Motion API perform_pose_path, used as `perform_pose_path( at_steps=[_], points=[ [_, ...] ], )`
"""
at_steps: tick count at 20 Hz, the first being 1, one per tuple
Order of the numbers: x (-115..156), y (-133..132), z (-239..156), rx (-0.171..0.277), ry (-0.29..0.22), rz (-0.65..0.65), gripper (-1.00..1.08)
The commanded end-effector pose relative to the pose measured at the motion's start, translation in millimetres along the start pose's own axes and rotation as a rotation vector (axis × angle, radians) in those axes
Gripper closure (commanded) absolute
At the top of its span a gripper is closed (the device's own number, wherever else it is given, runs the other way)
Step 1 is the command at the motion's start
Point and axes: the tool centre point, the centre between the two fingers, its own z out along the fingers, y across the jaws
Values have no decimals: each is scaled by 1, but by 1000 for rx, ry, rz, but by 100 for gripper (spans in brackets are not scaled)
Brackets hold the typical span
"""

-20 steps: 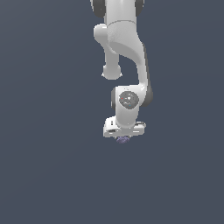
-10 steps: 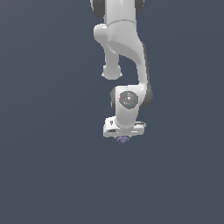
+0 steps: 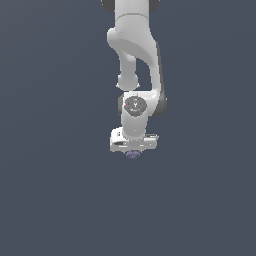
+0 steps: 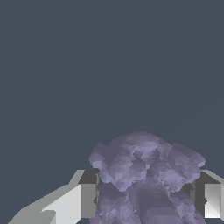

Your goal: Pick up the object and move it to a goal position.

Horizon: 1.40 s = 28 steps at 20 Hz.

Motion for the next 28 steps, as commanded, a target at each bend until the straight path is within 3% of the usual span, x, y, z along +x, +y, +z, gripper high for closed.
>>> perform_pose_path(
  at_steps=[1,18,23,28],
  points=[
    [-9,18,-9,0,1,1,108],
    [-93,189,-97,1,1,2,108],
    [-108,223,-114,1,1,2,108],
    [-115,242,-123,1,1,2,108]
  ],
)
